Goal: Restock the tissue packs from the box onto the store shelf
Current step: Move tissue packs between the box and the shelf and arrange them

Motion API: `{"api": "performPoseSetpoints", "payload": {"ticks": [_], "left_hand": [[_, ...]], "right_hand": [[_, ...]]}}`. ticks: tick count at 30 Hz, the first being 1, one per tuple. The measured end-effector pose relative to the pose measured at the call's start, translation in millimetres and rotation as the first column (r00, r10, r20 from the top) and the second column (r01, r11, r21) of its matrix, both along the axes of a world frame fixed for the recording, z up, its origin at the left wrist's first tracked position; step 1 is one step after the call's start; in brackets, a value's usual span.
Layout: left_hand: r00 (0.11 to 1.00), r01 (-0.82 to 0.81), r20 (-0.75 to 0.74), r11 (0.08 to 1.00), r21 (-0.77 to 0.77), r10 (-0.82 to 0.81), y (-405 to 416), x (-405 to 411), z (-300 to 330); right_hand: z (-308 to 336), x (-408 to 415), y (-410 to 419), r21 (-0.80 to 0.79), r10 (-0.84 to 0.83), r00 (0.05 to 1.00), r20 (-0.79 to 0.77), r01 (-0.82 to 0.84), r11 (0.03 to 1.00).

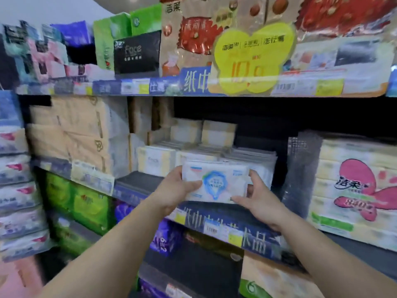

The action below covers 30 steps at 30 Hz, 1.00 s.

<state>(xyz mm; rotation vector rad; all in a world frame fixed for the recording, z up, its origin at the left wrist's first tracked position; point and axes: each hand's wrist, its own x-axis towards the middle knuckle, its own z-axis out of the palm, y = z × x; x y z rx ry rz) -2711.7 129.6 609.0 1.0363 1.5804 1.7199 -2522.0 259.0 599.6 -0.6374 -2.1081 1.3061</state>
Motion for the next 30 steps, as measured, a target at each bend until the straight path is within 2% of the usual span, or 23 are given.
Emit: {"api": "performPoseSetpoints", "payload": {"ticks": [4,8,10,12,14,16,18,19,21,23,24,25,26,27,28,30], "left_hand": [[0.988,0.142,-0.054,0.989,-0.040,-0.144,57.7,-28.6,-1.4],[0.946,0.284,-0.135,0.954,-0.092,-0.295,83.6,-39.8,-7.7],[0.928,0.323,-0.153,0.939,-0.120,-0.339,89.6,-47.0,-10.3],[0.915,0.349,-0.163,0.926,-0.142,-0.369,93.3,-51.8,-9.0],[0.907,0.337,-0.211,0.928,-0.156,-0.365,94.0,-53.1,-3.1],[0.875,0.230,-0.406,0.964,-0.134,-0.265,92.9,-51.6,8.4],[0.727,0.093,-0.683,0.996,-0.009,-0.074,86.2,-46.3,28.0],[0.634,0.067,-0.773,0.994,0.081,0.020,80.3,-41.1,40.4],[0.444,0.069,-0.883,0.977,0.202,0.151,74.8,-31.5,60.1],[0.252,0.061,-0.952,0.979,0.196,0.175,73.3,-23.0,73.3],[0.185,0.040,-0.977,0.992,0.120,0.111,74.0,-21.3,76.3],[0.172,0.036,-0.985,0.999,0.003,-0.003,75.0,-21.2,78.1],[0.246,0.085,-0.958,0.988,-0.127,-0.145,79.1,-24.2,75.9],[0.375,0.177,-0.886,0.959,-0.220,-0.273,82.9,-28.4,70.4],[0.518,0.271,-0.776,0.929,-0.251,-0.360,88.4,-34.7,59.3],[0.759,0.366,-0.523,0.919,-0.148,-0.386,95.2,-43.8,34.7]], "right_hand": [[-9.9,-2.1,17.2,-0.054,-0.256,0.967,-0.013,0.255,0.965],[-14.2,-5.4,11.1,0.065,-0.314,0.919,0.238,0.308,0.949],[-14.9,-10.8,8.2,0.103,-0.357,0.888,0.289,0.342,0.934],[-14.6,-13.5,8.8,0.100,-0.393,0.876,0.278,0.381,0.919],[-11.5,-11.5,7.9,-0.009,-0.367,0.903,0.224,0.378,0.926],[-2.8,-9.8,5.8,-0.186,-0.366,0.930,0.046,0.368,0.911],[13.2,-13.2,3.2,-0.290,-0.456,0.870,-0.187,0.395,0.872],[23.6,-17.0,1.4,-0.301,-0.499,0.823,-0.271,0.420,0.856],[44.0,-28.4,-2.6,-0.208,-0.508,0.784,-0.357,0.463,0.861],[58.8,-41.9,-6.8,-0.004,-0.466,0.833,-0.299,0.488,0.873],[64.1,-48.5,-10.1,0.107,-0.458,0.861,-0.222,0.488,0.866],[66.8,-53.4,-11.1,0.201,-0.453,0.881,-0.138,0.472,0.858],[69.1,-57.4,-12.2,0.268,-0.451,0.890,-0.074,0.453,0.850],[69.8,-59.4,-11.8,0.305,-0.457,0.889,-0.029,0.443,0.843],[69.7,-58.4,-11.0,0.340,-0.482,0.876,0.013,0.449,0.826],[62.9,-48.3,-3.1,0.438,-0.622,0.779,0.074,0.535,0.722]]}}
